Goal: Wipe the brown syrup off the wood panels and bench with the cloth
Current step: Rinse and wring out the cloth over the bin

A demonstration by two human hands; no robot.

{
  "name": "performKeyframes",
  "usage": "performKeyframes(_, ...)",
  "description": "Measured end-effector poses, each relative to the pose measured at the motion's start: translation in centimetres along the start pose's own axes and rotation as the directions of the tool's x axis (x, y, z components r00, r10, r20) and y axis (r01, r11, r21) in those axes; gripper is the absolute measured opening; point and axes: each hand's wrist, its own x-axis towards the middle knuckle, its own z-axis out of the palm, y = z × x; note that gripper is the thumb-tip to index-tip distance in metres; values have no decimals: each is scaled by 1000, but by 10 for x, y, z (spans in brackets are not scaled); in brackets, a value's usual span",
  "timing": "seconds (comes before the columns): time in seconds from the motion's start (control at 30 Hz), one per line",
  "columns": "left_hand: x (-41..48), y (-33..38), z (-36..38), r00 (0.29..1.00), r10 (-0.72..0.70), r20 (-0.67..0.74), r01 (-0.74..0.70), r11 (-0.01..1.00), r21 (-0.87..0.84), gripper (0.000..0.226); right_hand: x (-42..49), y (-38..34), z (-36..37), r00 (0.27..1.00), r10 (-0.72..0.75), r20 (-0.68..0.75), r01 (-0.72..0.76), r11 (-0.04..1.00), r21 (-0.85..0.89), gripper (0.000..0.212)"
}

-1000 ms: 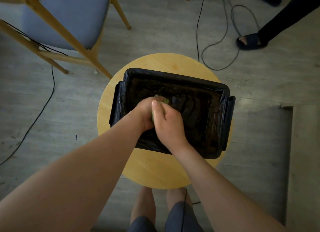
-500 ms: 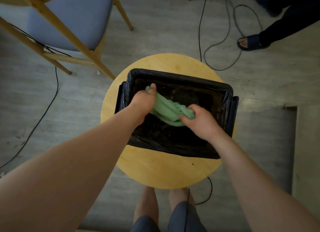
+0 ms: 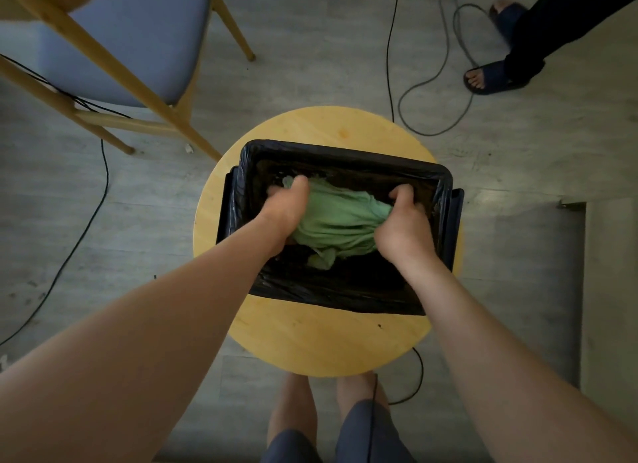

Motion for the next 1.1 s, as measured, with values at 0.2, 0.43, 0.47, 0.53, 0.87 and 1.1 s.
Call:
performKeyframes(0.2, 9, -14, 4, 990, 141, -10, -139, 981, 135, 48, -6, -8, 25, 998, 31, -56, -22, 989, 147, 33)
performKeyframes(0.43, -7, -15, 23, 938, -186, 294, 210, 976, -51, 48, 15, -29, 56, 921, 216, 324, -335, 864, 376, 58)
performKeyframes(0.47, -6, -16, 23, 919, -218, 328, 260, 961, -90, 54, 11, -34, 59, 935, 153, 320, -282, 868, 409, 54)
performKeyframes(0.53, -1, -16, 21, 897, -222, 382, 316, 926, -206, 55, -5, -42, 63, 973, -13, 232, -94, 892, 442, 43)
performKeyframes(0.87, -10, -3, 17, 940, -64, 336, 154, 956, -248, 34, -29, -43, 70, 778, -565, -274, 608, 788, 100, 39)
performKeyframes(1.1, -10, -13, 11, 943, -47, 330, 147, 948, -284, 29, 16, -21, 65, 942, -220, -253, 218, 975, -39, 43)
